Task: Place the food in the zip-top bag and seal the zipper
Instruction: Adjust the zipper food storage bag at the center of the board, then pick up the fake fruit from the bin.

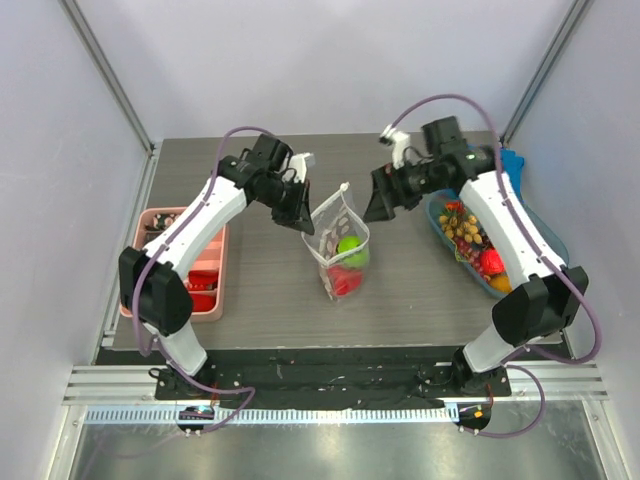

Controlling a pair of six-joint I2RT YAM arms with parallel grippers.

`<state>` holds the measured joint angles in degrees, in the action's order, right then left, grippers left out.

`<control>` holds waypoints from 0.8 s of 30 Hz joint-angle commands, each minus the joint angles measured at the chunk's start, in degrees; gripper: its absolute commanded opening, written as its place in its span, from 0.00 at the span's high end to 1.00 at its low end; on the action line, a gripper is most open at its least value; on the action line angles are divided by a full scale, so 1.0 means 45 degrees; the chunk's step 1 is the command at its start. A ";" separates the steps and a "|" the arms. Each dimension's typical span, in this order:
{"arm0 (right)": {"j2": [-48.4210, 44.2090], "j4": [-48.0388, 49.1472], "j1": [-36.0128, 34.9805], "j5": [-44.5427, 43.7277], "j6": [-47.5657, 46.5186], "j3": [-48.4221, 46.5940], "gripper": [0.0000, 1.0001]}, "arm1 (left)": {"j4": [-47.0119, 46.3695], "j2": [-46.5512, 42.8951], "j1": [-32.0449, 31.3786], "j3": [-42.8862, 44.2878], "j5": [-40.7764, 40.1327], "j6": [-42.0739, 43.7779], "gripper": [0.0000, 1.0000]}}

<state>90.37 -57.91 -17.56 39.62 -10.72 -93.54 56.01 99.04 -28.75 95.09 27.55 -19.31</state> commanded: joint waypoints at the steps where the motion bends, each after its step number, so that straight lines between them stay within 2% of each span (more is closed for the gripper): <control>1: -0.0375 -0.1796 0.2876 0.0045 -0.1813 -0.2101 0.05 | -0.0610 -0.0428 0.0023 0.0588 0.0557 -0.0181 1.00; 4: -0.0627 -0.2501 0.4697 -0.0288 -0.2869 -0.1834 0.05 | -0.0921 -0.0525 0.0042 0.0491 0.0654 -0.0337 1.00; 5: -0.0706 -0.2696 0.5844 -0.0385 -0.3142 -0.1657 0.05 | -0.1000 -0.0622 0.0023 0.0452 0.0636 -0.0357 1.00; 10: -0.0650 -0.2075 0.8099 -0.1555 -0.4375 0.0000 0.05 | -0.1645 -0.0896 0.0042 0.0159 0.0596 -0.0513 1.00; 13: -0.0220 -0.1430 0.8356 -0.2162 -0.4609 0.0510 0.05 | -0.1841 -0.0897 0.0042 0.0119 0.0675 -0.0591 1.00; 19: 0.1010 0.1185 0.8025 -0.2766 -0.4083 0.0845 0.06 | -0.1841 -0.0838 0.0042 0.0100 0.0597 -0.0475 0.99; 24: 0.2417 0.1794 0.7653 -0.2827 -0.3810 0.0533 0.13 | -0.1763 -0.0819 0.0042 0.0119 0.0538 -0.0396 0.99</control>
<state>98.52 -55.44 18.09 27.99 -28.47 -89.71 50.13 97.60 -28.75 95.53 29.58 -21.67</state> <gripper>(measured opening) 0.883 0.025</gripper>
